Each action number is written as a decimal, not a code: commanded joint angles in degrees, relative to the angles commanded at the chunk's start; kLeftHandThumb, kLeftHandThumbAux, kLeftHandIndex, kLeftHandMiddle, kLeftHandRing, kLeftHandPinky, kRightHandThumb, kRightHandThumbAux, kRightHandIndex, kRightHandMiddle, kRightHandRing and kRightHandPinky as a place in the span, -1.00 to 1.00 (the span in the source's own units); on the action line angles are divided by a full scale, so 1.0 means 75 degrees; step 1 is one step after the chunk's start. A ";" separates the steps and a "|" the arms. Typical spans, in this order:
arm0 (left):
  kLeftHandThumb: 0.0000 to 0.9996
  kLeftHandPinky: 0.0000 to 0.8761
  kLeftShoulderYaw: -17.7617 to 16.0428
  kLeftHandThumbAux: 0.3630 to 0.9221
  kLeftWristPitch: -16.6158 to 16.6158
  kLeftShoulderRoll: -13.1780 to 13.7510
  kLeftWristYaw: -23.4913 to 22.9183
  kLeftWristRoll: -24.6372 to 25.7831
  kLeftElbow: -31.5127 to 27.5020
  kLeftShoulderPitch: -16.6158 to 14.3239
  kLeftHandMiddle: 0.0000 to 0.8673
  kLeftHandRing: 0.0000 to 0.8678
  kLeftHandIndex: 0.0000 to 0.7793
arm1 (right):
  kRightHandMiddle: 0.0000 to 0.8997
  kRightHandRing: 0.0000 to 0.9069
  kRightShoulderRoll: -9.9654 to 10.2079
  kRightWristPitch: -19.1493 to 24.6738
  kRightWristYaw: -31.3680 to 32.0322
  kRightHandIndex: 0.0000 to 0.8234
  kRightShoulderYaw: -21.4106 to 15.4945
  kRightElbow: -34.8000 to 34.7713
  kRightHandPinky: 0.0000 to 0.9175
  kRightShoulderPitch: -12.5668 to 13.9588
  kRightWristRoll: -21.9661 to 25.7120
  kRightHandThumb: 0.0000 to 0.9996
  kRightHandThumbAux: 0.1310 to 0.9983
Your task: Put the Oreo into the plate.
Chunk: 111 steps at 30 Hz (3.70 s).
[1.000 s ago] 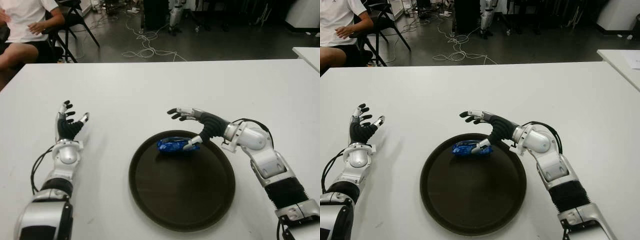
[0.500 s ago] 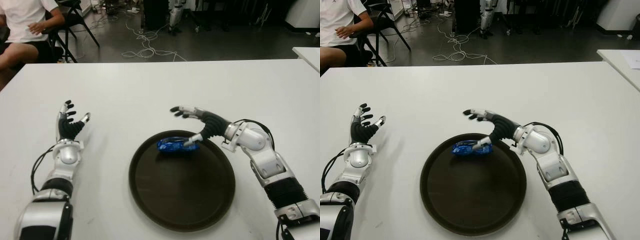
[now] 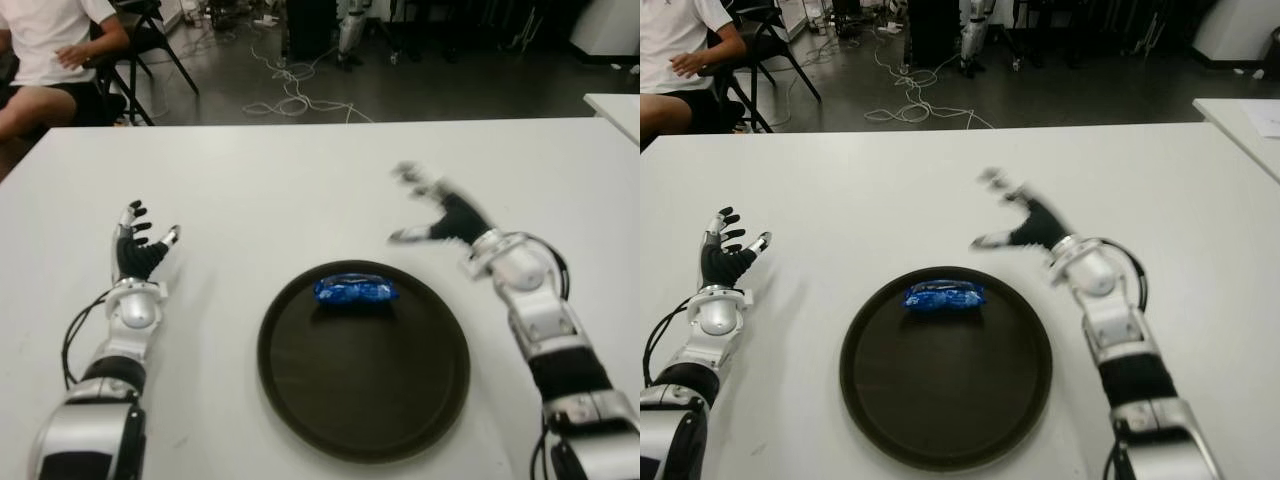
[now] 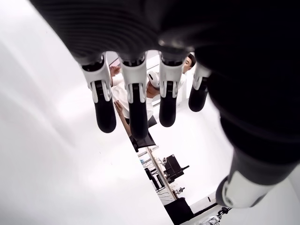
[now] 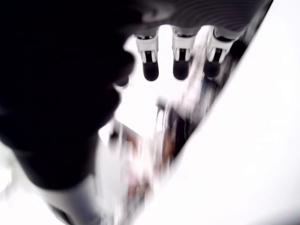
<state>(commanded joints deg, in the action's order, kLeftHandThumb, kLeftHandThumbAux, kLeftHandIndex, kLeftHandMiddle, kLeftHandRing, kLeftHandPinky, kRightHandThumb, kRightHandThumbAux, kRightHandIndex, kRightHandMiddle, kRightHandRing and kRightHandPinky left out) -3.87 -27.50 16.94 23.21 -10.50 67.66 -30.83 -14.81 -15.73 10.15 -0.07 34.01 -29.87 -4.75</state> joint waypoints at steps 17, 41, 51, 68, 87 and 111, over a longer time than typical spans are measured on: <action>-0.52 -0.41 0.0069 0.20 -0.0082 0.0031 0.0015 -0.0069 0.0025 0.0022 -0.62 -0.54 -0.73 | -0.77 -0.81 0.0192 -0.1003 -0.1536 -0.75 -0.1168 0.3283 -0.82 -0.1109 0.0603 -1.00 0.77; -0.56 -0.53 0.0024 0.21 -0.0175 0.0035 -0.0087 0.0009 -0.0050 0.0128 -0.63 -0.57 -0.78 | -0.81 -0.84 0.0043 -0.0598 -0.3505 -0.63 -0.0721 0.5046 -0.90 -0.1597 -0.0413 -1.00 0.40; -0.60 -0.47 0.0028 0.24 -0.0093 0.0014 0.0048 -0.0010 -0.0117 0.0168 -0.59 -0.53 -0.77 | -0.79 -0.83 0.0074 -0.0667 -0.3524 -0.59 -0.0791 0.5169 -0.92 -0.1593 -0.0329 -1.00 0.40; -0.61 -0.57 0.0044 0.32 -0.0120 0.0022 0.0049 -0.0015 -0.0122 0.0181 -0.62 -0.57 -0.77 | -0.77 -0.80 0.0106 -0.0819 -0.3630 -0.62 -0.0650 0.5080 -0.87 -0.1564 -0.0436 -1.00 0.31; -0.59 -0.50 0.0068 0.29 -0.0144 0.0019 0.0014 -0.0026 -0.0189 0.0140 -0.59 -0.54 -0.77 | -0.78 -0.79 0.0110 -0.0810 -0.3477 -0.64 -0.0605 0.5136 -0.86 -0.1621 -0.0469 -1.00 0.22; -0.63 -0.59 0.0096 0.28 -0.0016 0.0022 0.0157 -0.0091 -0.0172 0.0128 -0.63 -0.59 -0.79 | -0.76 -0.80 0.0136 -0.0518 -0.3360 -0.59 -0.0775 0.5177 -0.87 -0.1678 -0.0315 -1.00 0.24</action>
<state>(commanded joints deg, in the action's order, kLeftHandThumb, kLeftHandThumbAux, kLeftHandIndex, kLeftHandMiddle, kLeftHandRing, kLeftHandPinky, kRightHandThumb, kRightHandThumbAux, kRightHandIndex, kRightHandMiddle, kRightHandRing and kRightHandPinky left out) -3.16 -27.62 17.10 24.39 -11.18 66.37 -29.87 -13.79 -19.61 -15.05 -5.88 72.84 -42.45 -7.11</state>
